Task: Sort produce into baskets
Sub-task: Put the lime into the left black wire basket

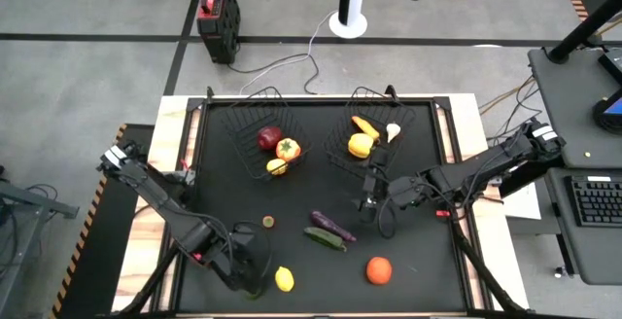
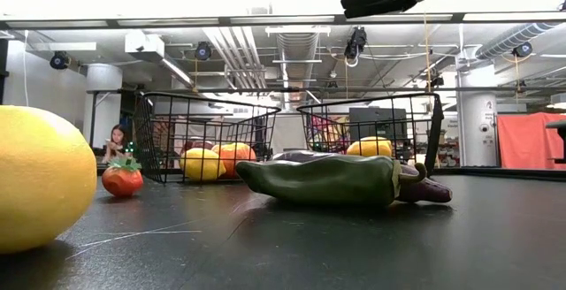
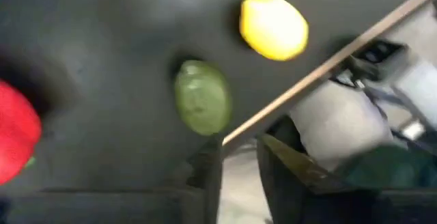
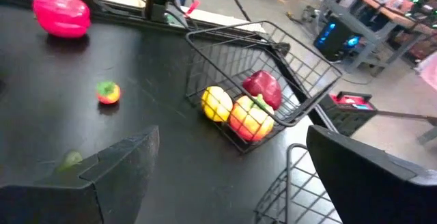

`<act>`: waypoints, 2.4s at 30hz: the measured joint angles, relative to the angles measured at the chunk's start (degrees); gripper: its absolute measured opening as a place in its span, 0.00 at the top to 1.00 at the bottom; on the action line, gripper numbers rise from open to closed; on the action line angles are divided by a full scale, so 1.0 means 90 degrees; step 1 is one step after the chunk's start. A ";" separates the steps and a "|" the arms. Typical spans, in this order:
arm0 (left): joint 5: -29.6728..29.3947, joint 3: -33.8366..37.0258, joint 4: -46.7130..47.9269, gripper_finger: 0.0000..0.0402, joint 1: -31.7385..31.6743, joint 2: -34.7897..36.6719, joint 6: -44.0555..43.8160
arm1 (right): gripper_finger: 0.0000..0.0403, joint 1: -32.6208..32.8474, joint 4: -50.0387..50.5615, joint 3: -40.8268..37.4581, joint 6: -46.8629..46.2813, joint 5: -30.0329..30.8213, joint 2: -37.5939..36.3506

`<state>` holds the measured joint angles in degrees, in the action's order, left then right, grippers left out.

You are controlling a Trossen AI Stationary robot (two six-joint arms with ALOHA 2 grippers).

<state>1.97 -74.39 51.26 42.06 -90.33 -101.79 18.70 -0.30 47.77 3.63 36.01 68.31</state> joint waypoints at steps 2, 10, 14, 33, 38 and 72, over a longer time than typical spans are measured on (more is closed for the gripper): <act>0.0003 0.0000 0.0130 0.76 0.0000 -0.0132 -0.0392 | 0.10 0.0000 0.0002 0.0000 -0.0004 -0.0093 0.0002; 0.0343 0.0002 -0.0728 0.61 0.0017 -0.0562 -0.0911 | 0.10 0.0000 0.0007 0.0000 -0.0086 -0.0464 0.0005; 0.0341 0.0000 -0.0949 0.59 0.0017 -0.0814 -0.0926 | 0.10 0.0000 0.0015 0.0000 -0.0112 -0.0570 0.0005; 0.0387 -0.0351 -0.0499 0.59 0.0085 -0.1226 -0.0924 | 0.10 0.0002 0.0049 0.0000 -0.0064 -0.0576 0.0005; 0.0232 -0.0398 -0.0454 0.59 0.0158 -0.1223 -0.0762 | 0.10 0.0002 0.0049 0.0000 -0.0051 -0.0578 0.0005; 0.0224 -0.0538 -0.0266 0.47 0.0197 -0.2418 -0.0163 | 0.10 0.0002 0.0032 0.0000 -0.0011 -0.0884 0.0005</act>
<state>3.99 -79.23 48.87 43.83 -112.09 -103.26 18.72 -0.01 47.77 3.53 28.05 68.36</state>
